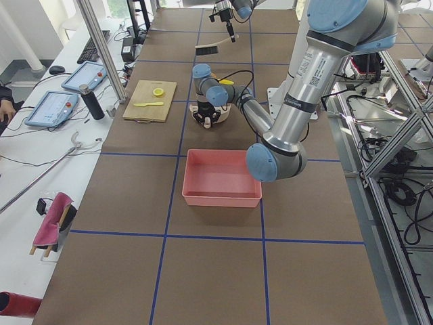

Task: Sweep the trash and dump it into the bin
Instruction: 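Sweep the ginger, corn and potato into the dustpan with the right brush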

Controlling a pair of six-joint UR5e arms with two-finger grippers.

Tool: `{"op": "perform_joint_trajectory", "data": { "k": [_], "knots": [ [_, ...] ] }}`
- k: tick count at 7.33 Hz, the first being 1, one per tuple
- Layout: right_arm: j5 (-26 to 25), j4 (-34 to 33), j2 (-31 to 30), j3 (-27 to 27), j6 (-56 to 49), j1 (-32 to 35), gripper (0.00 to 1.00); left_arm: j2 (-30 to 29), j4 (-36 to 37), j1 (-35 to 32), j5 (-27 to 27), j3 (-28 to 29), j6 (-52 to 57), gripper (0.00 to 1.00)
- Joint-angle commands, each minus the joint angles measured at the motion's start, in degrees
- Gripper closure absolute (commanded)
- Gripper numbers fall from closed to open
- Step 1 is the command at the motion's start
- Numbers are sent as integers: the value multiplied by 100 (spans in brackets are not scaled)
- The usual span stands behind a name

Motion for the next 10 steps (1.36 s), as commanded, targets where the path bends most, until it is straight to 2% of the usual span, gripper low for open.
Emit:
{"op": "perform_joint_trajectory", "data": {
  "k": [1, 3, 4, 10],
  "knots": [
    [-541, 1182, 71, -332, 987, -570, 100, -445, 77, 30, -36, 342, -18, 100],
    [-936, 2430, 272, -955, 1751, -1027, 100, -499, 51, 309, -10, 370, -18, 100],
    [-999, 2618, 604, -1254, 2007, -1143, 100, -508, 16, 355, -10, 370, -27, 100],
    [-1070, 2620, 1010, -1397, 2239, -1336, 100, -543, 86, 321, -71, 308, -335, 100]
  ]
}}
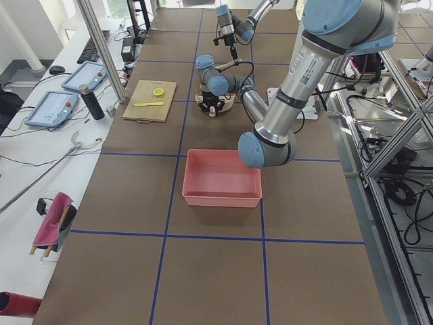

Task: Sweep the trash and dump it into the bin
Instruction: 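Sweep the ginger, corn and potato into the dustpan with the right brush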

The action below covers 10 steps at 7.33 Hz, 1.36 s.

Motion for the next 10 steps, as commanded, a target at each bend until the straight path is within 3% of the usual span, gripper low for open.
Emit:
{"op": "perform_joint_trajectory", "data": {
  "k": [1, 10],
  "knots": [
    [-70, 1, 245, -187, 5, -125, 100, -2, 42, -105, -1, -5, 9, 100],
    [-843, -200, 1467, -276, 1190, -890, 100, -20, 42, -79, -1, 39, -9, 100]
  ]
}}
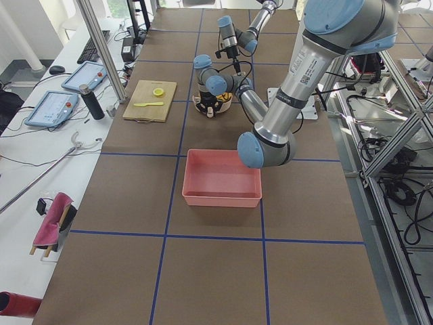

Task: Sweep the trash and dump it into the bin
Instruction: 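Sweep the ginger, corn and potato into the dustpan with the right brush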

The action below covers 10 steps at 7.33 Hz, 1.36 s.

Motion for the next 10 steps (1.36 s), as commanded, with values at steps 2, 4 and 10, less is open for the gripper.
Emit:
{"op": "perform_joint_trajectory", "data": {
  "k": [2, 4, 10],
  "knots": [
    [-268, -590, 606, -2, 207, -177, 100, -4, 0, 1, 0, 20, -1, 100],
    [-295, -944, 819, 68, 215, -195, 100, -4, -35, 10, 0, 37, -1, 100],
    [397, -2393, 574, 1210, 180, 742, 100, 189, -799, 1, -18, 81, -36, 100]
  ]
}}
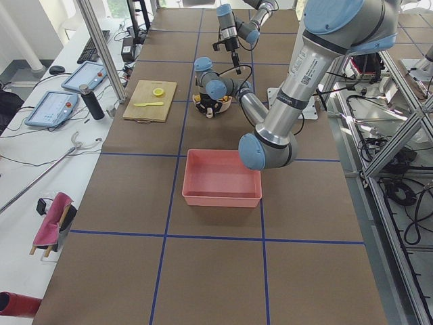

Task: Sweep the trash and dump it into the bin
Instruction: 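Lift the brush away and return the right gripper to its start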

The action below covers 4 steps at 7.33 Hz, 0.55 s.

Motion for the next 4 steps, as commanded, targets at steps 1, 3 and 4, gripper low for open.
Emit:
{"op": "perform_joint_trajectory", "data": {
  "k": [1, 3, 4],
  "knots": [
    [510, -249, -335, 268, -112, 704, 100, 80, -183, -8, 0, -5, -17, 100],
    [828, -249, -625, 260, -523, 1293, 100, 272, -777, -8, -44, 108, -121, 100],
    [881, -249, -949, 260, -1022, 1539, 100, 422, -1312, -8, -44, 187, -375, 100]
  ]
}}
